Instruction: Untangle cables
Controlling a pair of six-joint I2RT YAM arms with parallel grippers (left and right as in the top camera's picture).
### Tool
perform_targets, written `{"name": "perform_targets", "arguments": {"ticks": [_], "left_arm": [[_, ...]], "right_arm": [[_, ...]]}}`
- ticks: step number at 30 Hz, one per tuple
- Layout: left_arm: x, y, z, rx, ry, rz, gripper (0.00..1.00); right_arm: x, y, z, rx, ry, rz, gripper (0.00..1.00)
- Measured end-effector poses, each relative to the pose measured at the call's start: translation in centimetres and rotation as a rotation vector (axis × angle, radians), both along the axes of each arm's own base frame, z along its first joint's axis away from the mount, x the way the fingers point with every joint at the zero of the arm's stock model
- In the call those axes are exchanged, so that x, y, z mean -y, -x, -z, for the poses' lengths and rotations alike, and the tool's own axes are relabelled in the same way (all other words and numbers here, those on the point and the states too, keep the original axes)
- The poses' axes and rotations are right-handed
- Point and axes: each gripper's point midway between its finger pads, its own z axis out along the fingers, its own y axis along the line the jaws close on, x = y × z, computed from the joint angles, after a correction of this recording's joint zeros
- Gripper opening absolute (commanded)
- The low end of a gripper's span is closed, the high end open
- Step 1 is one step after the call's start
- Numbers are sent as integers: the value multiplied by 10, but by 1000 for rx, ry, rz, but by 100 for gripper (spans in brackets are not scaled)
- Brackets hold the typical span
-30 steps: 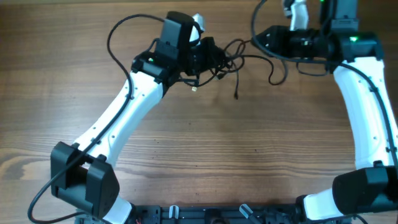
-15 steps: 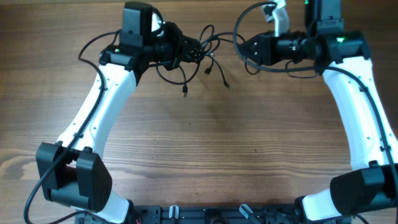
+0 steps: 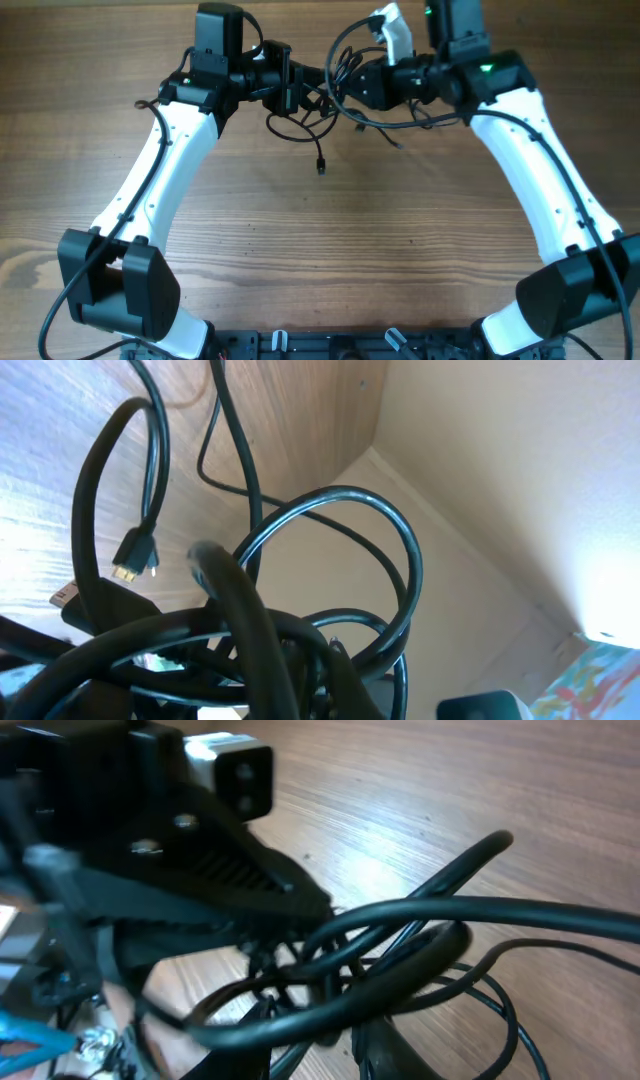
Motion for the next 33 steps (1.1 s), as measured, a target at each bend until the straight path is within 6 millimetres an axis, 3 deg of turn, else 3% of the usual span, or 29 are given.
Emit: {"name": "perform_targets", "arguments": {"ticks": [8,12,19,24,28,33], "left_arm": [[1,1,-1,-32,19,-8,4],[1,1,-2,-38,27,-9,4],[3,-1,-6,-17,38,-2,4],[5,1,-8,13,40,26,4],[-4,-4,-9,35,34,18,4],[-8,-6,-9,57,26,19,4]], "right_arm": [[-1,-7,16,-61,48,99,24],[-2,-10,19,-74,44,112,4],[2,-14,24,-97,65,179,4],[53,-32,48,-116,261,449,4],[100,-42,56,-100,392,625,4],[118,-46,57,-85,440,687,4]]}}
